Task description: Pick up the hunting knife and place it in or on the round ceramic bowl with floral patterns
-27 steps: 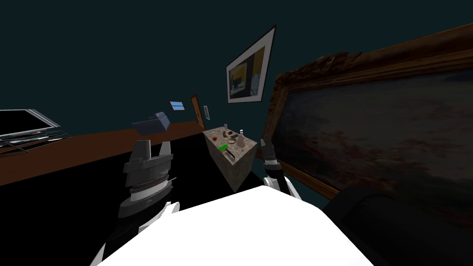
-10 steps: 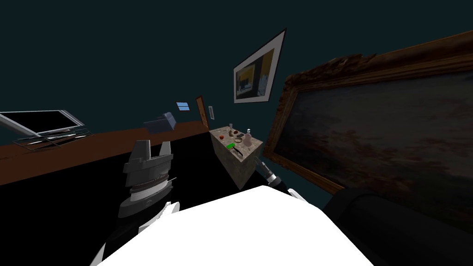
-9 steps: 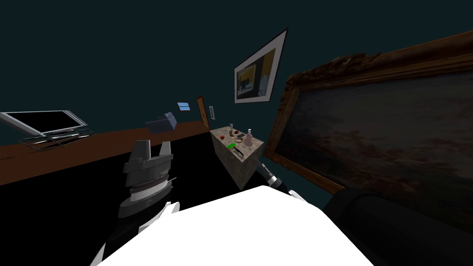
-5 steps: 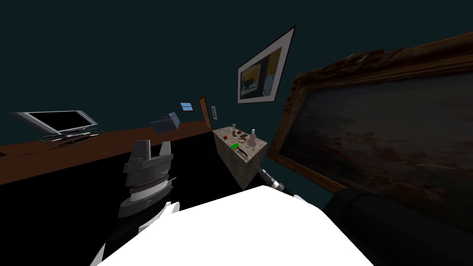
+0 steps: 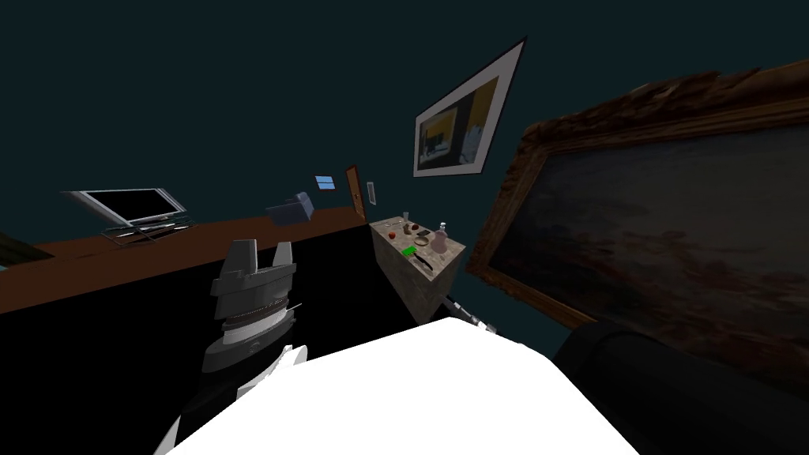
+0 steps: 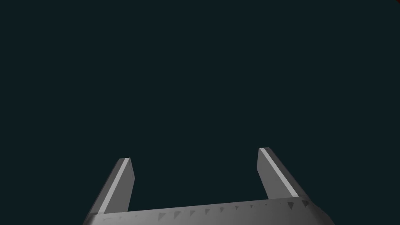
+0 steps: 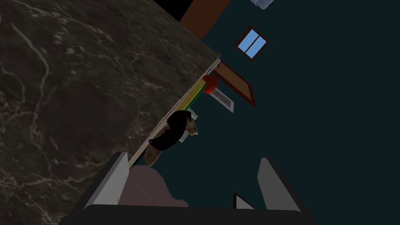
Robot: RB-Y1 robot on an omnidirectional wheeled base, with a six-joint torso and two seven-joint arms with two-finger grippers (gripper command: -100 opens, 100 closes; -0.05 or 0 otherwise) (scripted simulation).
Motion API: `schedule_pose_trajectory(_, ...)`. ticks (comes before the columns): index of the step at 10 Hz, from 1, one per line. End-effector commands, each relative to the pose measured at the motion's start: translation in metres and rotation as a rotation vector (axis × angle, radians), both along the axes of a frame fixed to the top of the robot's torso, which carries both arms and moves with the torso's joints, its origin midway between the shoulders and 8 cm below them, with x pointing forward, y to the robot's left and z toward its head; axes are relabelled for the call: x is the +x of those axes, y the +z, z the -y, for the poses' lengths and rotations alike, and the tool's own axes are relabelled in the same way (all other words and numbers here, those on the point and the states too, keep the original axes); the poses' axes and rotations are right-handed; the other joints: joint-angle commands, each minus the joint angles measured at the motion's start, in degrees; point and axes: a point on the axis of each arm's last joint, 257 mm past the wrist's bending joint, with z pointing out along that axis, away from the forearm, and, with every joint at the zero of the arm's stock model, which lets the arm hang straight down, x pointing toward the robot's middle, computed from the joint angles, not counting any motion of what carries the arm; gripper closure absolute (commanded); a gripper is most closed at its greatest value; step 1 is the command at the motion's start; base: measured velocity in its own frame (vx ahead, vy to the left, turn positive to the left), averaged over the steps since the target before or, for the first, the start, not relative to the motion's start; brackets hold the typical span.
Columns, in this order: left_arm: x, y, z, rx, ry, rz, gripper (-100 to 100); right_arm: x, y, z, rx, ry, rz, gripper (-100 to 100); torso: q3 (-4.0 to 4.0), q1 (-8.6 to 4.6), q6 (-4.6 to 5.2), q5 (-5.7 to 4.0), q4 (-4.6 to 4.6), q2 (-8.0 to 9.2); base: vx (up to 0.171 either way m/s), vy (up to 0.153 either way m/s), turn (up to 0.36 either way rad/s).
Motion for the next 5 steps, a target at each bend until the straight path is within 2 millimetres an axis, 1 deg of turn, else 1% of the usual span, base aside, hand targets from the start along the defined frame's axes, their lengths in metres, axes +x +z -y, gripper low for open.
schedule_pose_trajectory(1,0.000,0.000,0.000,0.000,0.000,0.000,0,-0.025,-0.028,0.010,-0.037,0.023,-0.082,-100,0.00,0.00,0.00,0.00,0.00,0.00,0.061,0.120,0.097)
schedule_pose_trajectory(2,0.000,0.000,0.000,0.000,0.000,0.000,0,-0.027,-0.028,0.014,-0.055,0.035,-0.088,-100,-0.02,0.13,-0.01,0.02,-0.01,-0.03,0.042,0.105,0.049)
schedule_pose_trajectory(3,0.000,0.000,0.000,0.000,0.000,0.000,0,-0.050,-0.050,0.021,-0.080,0.050,-0.157,-100,0.01,0.11,0.00,0.03,0.00,0.02,0.059,0.121,0.096)
schedule_pose_trajectory(4,0.000,0.000,0.000,0.000,0.000,0.000,0,-0.052,-0.050,0.027,-0.099,0.062,-0.164,-100,-0.01,0.16,-0.01,0.03,0.00,-0.02,0.060,0.091,0.048)
schedule_pose_trajectory(5,0.000,0.000,0.000,0.000,0.000,0.000,0,-0.077,-0.069,0.035,-0.126,0.080,-0.232,-100,-0.01,0.07,0.00,0.02,0.00,-0.02,0.065,0.107,0.122)
